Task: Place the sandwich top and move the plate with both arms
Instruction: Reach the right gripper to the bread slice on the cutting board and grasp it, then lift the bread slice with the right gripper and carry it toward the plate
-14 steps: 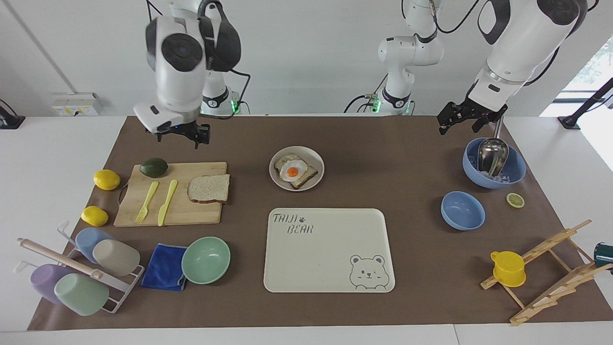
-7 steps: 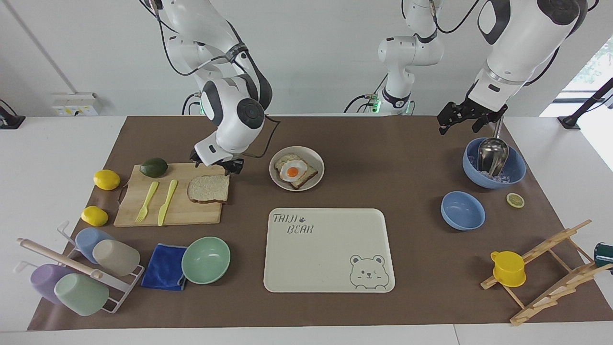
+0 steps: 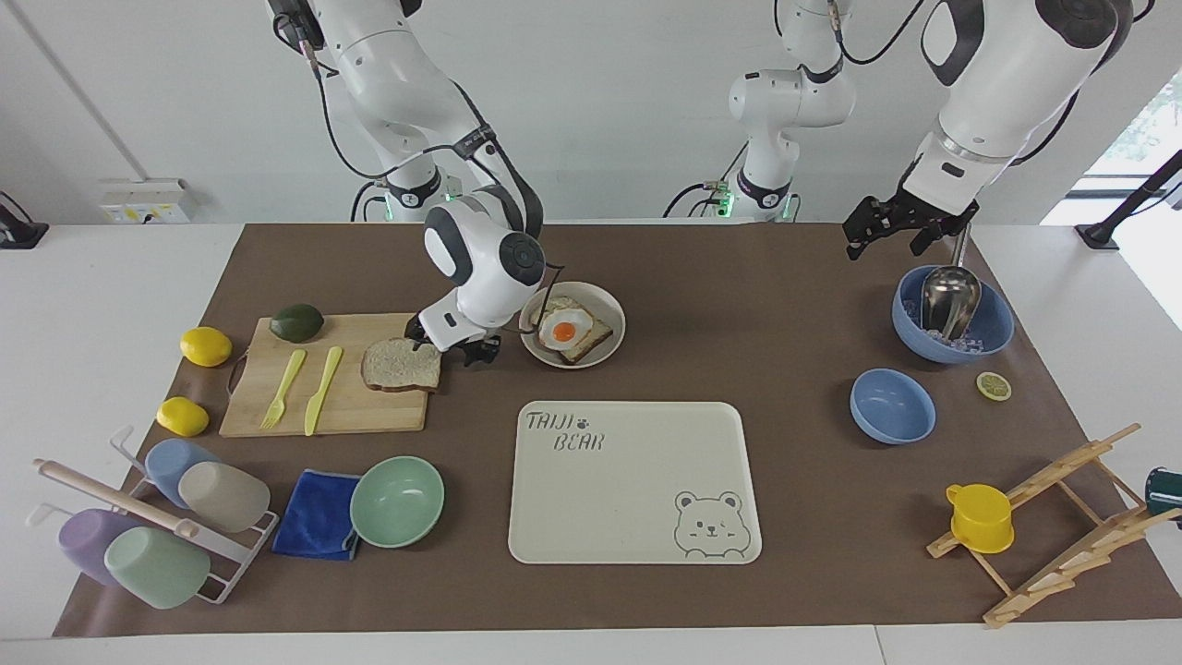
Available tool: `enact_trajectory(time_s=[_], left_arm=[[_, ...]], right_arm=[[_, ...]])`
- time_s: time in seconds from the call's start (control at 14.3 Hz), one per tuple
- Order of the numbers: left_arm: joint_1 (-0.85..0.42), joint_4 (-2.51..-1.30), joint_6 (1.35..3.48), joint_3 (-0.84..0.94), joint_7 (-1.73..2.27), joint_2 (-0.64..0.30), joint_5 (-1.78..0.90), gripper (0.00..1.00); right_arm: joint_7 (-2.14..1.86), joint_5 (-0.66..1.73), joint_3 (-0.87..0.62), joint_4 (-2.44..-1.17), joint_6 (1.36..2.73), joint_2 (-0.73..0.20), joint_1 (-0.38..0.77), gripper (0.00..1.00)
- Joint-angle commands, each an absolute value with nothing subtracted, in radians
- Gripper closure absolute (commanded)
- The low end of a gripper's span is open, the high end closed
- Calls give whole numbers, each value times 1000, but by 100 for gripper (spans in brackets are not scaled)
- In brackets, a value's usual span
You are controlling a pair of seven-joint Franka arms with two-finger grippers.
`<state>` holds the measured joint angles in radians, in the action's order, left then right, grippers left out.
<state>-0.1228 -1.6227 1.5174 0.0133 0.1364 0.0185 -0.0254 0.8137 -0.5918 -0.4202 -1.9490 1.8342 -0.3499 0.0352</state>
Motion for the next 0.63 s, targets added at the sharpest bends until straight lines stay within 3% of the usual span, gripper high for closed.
enact_trajectory(time_s=[0.0,0.21,0.35,0.49,0.56], left_arm=[[-110,-1649,1511,21,126,44,-17,0],[-110,-1649,1511,21,124,44,-17,0],[-112,-1649,1511,21,126,44,-17,0],[-110,-1649,1511,21,124,44,-17,0],[-110,-1649,1511,21,124,44,-17,0]], right_arm=[[838,-660,-430,-2000,1870,-347,29,0],[838,-678,-430,-2020,1874,-342,25,0],[836,-681,-430,-2035,1873,-339,25,9],[835,-710,-430,-2057,1873,-331,21,27],[833,-715,-430,-2059,1873,-330,21,41]])
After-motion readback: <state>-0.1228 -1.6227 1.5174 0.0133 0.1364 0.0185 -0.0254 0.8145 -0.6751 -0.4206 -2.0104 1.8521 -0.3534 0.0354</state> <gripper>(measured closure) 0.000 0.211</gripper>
